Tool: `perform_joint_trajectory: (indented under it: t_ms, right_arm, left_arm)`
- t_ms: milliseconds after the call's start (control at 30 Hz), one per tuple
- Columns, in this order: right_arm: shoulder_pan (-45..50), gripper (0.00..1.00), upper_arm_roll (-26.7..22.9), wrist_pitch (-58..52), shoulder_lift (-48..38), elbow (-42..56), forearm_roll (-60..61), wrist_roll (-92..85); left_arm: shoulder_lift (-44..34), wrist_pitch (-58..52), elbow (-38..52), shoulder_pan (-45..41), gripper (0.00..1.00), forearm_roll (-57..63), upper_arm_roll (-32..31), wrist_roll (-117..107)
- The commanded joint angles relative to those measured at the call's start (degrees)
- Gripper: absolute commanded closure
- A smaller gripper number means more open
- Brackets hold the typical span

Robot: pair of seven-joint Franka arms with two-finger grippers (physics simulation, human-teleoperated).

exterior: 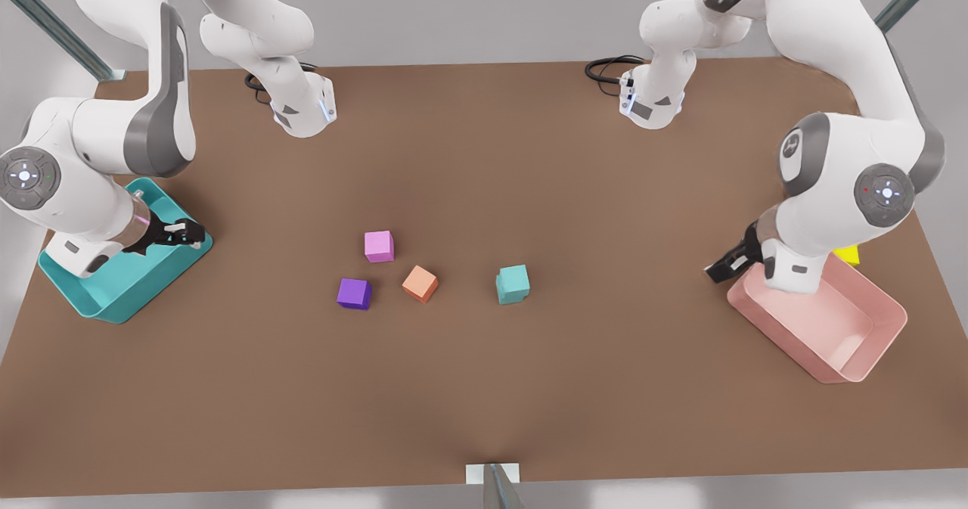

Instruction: Stack the two blue cubes on top of each other

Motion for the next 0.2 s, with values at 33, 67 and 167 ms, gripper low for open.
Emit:
perform_joint_trajectory:
  t_ms: [33, 67, 167]
  right_arm:
    - [0.0, 0.00, 0.0, -0.1, -0.1, 0.0, 0.0, -1.2]
    - [0.0, 0.00, 0.0, -0.1, -0.1, 0.0, 0.0, -1.2]
    - [0.0, 0.00, 0.1, -0.2, -0.1, 0.0, 0.0, -1.2]
  left_arm:
    - [-9.5, -1.0, -9.9, -0.6, 0.00, 2.0, 1.2, 46.9]
    - [-11.3, -3.8, -9.6, -0.8, 0.00, -1.5, 3.6, 46.8]
    - [-10.4, -4.1, -9.6, -1.2, 0.00, -1.5, 3.6, 46.9]
